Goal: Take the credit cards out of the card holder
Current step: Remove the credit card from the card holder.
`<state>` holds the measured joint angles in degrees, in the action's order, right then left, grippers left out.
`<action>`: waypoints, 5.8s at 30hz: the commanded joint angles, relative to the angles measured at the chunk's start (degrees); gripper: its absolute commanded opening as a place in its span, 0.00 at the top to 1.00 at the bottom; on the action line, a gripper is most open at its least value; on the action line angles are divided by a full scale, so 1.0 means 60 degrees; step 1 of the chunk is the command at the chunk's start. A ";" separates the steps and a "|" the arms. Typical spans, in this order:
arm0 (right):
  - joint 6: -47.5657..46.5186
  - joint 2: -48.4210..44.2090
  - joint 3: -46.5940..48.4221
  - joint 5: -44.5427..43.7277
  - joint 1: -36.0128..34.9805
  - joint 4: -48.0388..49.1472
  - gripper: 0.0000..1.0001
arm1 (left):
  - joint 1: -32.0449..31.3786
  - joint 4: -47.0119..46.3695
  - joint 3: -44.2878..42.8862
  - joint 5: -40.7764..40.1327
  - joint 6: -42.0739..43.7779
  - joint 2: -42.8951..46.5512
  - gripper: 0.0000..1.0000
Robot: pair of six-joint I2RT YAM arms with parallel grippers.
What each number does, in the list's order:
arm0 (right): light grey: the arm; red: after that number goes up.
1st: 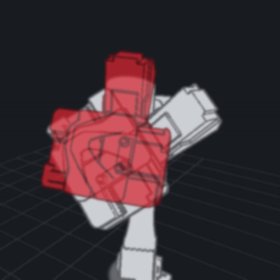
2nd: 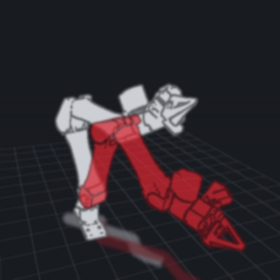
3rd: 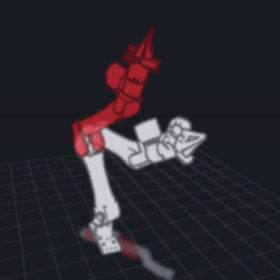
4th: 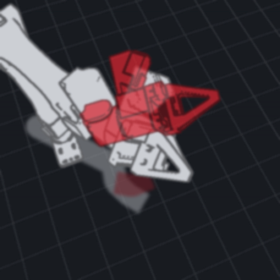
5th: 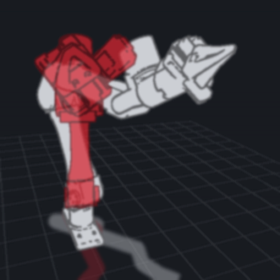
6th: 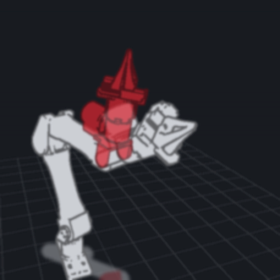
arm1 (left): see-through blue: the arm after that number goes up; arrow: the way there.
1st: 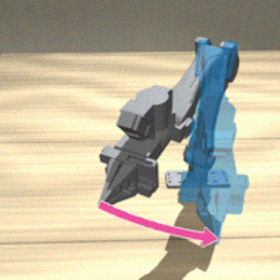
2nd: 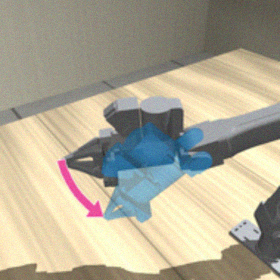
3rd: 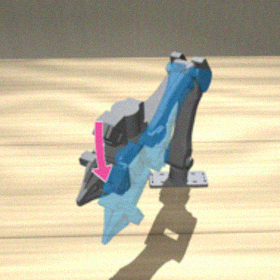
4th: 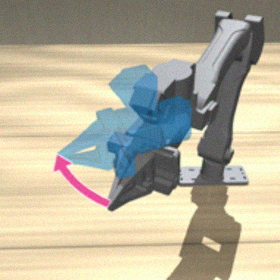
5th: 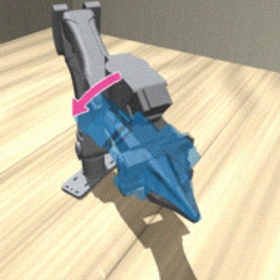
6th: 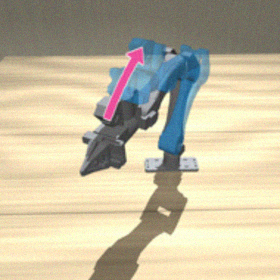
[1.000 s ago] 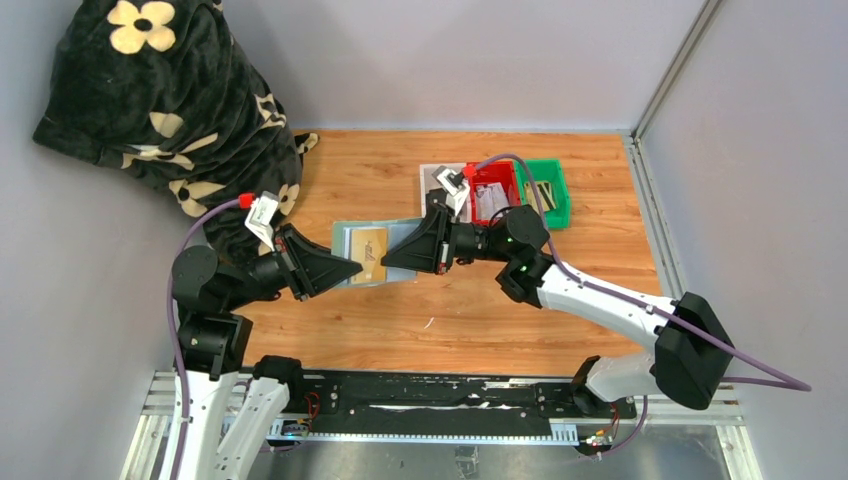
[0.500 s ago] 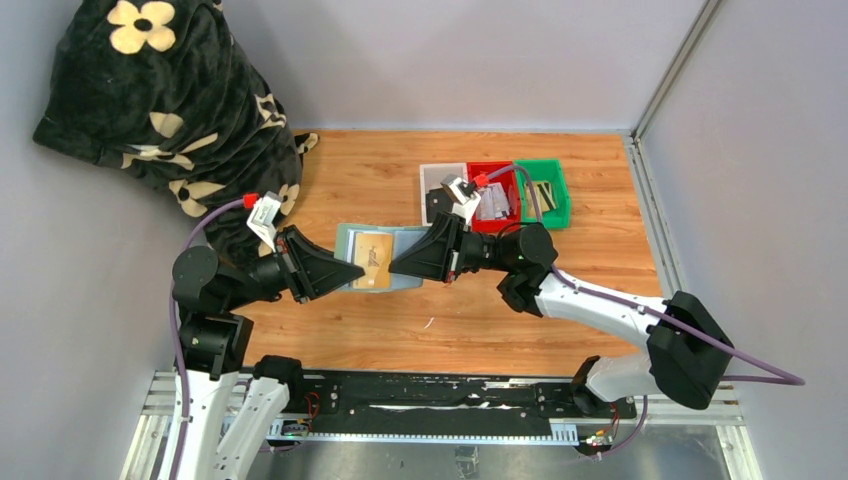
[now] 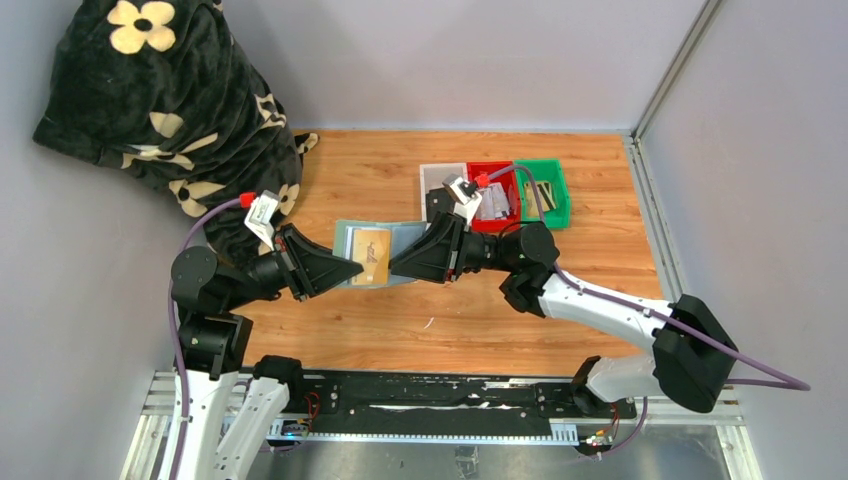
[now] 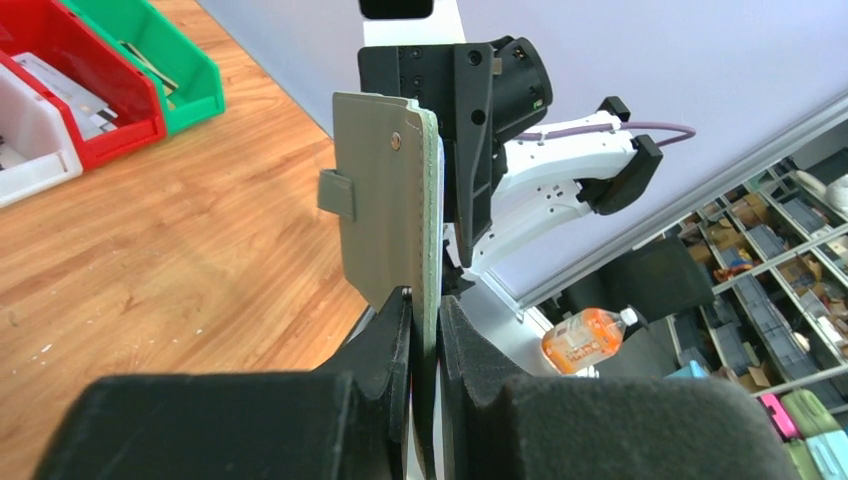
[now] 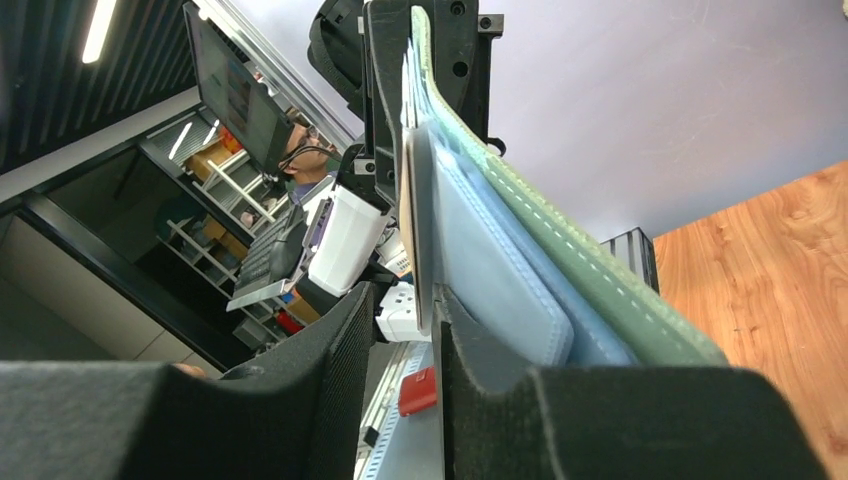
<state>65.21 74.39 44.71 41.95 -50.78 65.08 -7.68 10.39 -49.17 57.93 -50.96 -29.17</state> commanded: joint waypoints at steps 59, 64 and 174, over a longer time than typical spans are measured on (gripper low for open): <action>-0.0114 -0.0201 -0.0616 -0.0925 -0.0296 0.0964 0.81 | -0.0009 -0.0416 -0.0032 -0.0141 -0.0344 0.0159 0.94; -0.0750 -0.0280 0.0107 -0.0861 -0.0296 -0.0518 0.73 | -0.0005 -0.0235 -0.0056 -0.0127 -0.0140 0.0195 0.94; -0.4260 -0.3745 0.0163 0.0323 0.5196 -1.0159 1.00 | -0.0009 0.0204 -0.0795 -0.1087 0.0596 0.0278 1.00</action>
<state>55.13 51.90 37.63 41.67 -27.73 34.54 -7.68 12.32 -52.56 51.18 -48.53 -27.57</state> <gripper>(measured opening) 0.007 0.041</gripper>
